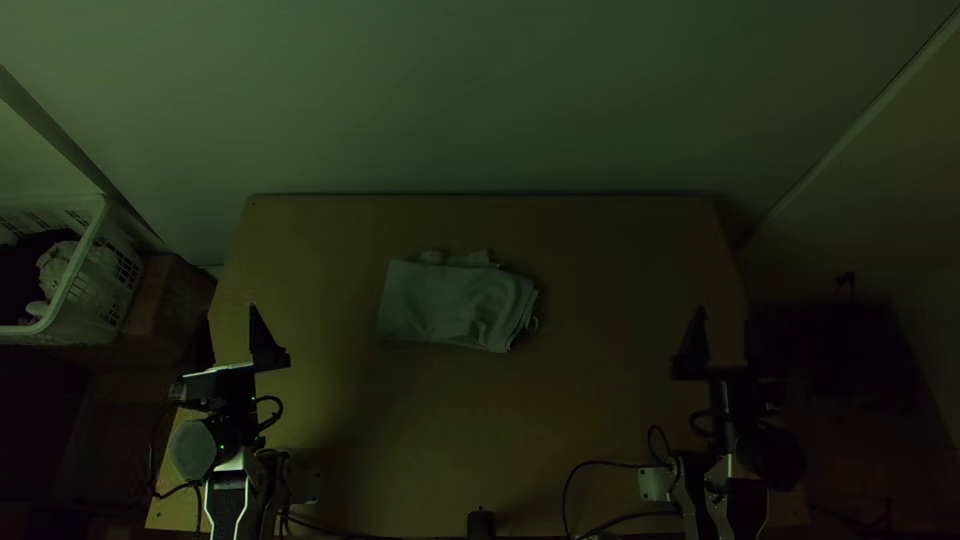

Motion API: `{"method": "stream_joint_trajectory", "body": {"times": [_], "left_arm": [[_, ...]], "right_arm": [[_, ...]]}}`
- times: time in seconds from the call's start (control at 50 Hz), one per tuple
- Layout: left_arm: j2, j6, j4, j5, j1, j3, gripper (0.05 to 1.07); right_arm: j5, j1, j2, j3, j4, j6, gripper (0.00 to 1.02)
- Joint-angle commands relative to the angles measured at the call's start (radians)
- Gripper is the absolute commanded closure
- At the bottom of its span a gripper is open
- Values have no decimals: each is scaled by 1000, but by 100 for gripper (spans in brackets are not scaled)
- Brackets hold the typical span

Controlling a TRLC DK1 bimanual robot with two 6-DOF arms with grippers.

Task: Fold the t-shirt

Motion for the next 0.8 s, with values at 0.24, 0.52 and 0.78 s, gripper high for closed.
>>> {"method": "stream_joint_trajectory", "body": {"times": [0.24, 0.52, 0.78], "left_arm": [[-52, -10, -160, 12, 12, -125, 10], [-49, 18, -310, 17, 14, -122, 10], [-49, 18, -311, 26, 14, -122, 10]], "right_arm": [[6, -23, -29, -181, -55, 94, 4], [15, -11, -26, -204, -190, 164, 4], [25, -14, -26, -205, -190, 152, 4]]}}
